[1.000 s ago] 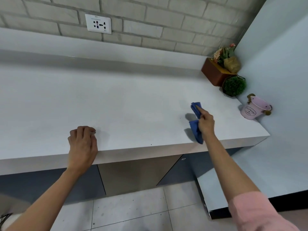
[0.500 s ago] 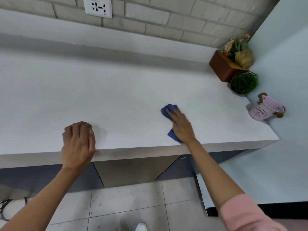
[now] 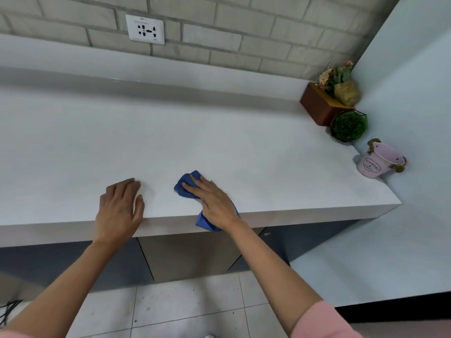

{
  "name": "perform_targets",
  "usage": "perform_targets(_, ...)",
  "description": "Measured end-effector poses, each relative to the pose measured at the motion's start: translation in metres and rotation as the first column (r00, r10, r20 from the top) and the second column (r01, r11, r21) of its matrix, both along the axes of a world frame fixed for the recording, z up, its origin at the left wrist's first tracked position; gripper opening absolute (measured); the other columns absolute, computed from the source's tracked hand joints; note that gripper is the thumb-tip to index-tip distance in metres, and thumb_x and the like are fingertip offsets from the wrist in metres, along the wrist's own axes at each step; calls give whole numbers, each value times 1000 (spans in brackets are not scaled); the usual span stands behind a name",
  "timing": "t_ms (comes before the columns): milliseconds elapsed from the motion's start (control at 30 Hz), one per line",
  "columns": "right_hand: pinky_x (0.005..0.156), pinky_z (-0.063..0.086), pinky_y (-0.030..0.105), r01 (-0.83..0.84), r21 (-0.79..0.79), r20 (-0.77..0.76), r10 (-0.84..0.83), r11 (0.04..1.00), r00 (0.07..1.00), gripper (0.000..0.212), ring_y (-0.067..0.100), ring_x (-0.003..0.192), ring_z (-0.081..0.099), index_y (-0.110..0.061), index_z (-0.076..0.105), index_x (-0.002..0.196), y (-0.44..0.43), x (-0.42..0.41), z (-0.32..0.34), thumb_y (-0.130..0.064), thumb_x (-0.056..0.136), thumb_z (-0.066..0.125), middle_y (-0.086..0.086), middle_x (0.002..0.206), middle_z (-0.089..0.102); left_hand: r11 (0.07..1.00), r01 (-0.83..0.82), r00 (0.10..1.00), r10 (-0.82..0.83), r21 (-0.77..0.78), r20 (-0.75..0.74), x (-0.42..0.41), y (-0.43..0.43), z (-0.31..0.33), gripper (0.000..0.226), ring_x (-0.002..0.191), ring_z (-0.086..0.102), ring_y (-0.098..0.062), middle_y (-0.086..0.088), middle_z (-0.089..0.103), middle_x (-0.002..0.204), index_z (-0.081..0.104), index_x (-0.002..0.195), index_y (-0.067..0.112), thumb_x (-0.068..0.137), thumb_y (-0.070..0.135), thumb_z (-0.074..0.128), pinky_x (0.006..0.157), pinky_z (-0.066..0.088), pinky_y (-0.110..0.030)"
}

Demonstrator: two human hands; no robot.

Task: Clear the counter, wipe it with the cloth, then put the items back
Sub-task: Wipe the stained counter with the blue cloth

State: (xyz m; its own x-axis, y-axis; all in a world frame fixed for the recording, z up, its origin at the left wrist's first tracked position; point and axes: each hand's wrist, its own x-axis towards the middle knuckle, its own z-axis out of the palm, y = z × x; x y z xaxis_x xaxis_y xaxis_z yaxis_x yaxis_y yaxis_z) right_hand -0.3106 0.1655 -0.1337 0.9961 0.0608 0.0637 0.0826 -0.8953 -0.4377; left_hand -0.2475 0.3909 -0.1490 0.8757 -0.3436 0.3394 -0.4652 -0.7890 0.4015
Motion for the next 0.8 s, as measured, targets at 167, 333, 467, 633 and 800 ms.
perform_targets(167, 117, 12, 26, -20, 76, -23, 22, 997, 1000, 68, 17, 145, 21, -22, 41, 141, 14, -12, 8, 13, 84, 32, -2, 153, 33, 1000, 25, 998, -25, -1, -61, -1, 4, 2, 44, 127, 47, -31, -10, 52, 138, 57, 127, 9, 91, 27, 39, 102, 34, -45)
perform_targets(333, 117, 17, 27, -50, 119, -44, 56, 992, 997, 79, 14, 146, 19, -25, 43, 140, 24, -25, 12, 19, 75, 32, -7, 153, 33, 999, 46, 993, -45, 5, -106, -4, 9, 0, 40, 136, 38, -29, -10, 45, 145, 51, 134, 9, 95, 18, 48, 107, 33, -45)
perform_targets(467, 114, 13, 22, -57, 155, -57, 67, 986, 996, 76, 9, 144, 20, -27, 46, 138, 32, -37, 10, 18, 79, 30, -10, 152, 34, 994, 97, 982, -104, -49, -160, -8, 13, 3, 42, 140, 32, -30, -14, 40, 147, 47, 136, 4, 96, 16, 47, 114, 28, -43)
perform_targets(633, 116, 13, 20, -142, 242, -111, 173, 960, 979, 70, 8, 143, 23, -27, 48, 136, 38, -53, 8, 18, 85, 30, -6, 151, 37, 982, 112, 954, -149, -153, -258, -14, 19, 7, 42, 144, 24, -24, -10, 35, 151, 44, 138, 6, 97, 16, 46, 118, 19, -36)
perform_targets(800, 103, 33, 13, -202, 337, -242, 292, 920, 925, 67, 10, 133, 38, -30, 56, 129, 44, -69, 8, 16, 86, 33, -5, 146, 45, 959, 79, 946, -158, -273, -283, -23, 24, 11, 32, 133, 38, -24, -9, 48, 140, 57, 126, 8, 95, 14, 49, 105, 37, -34)
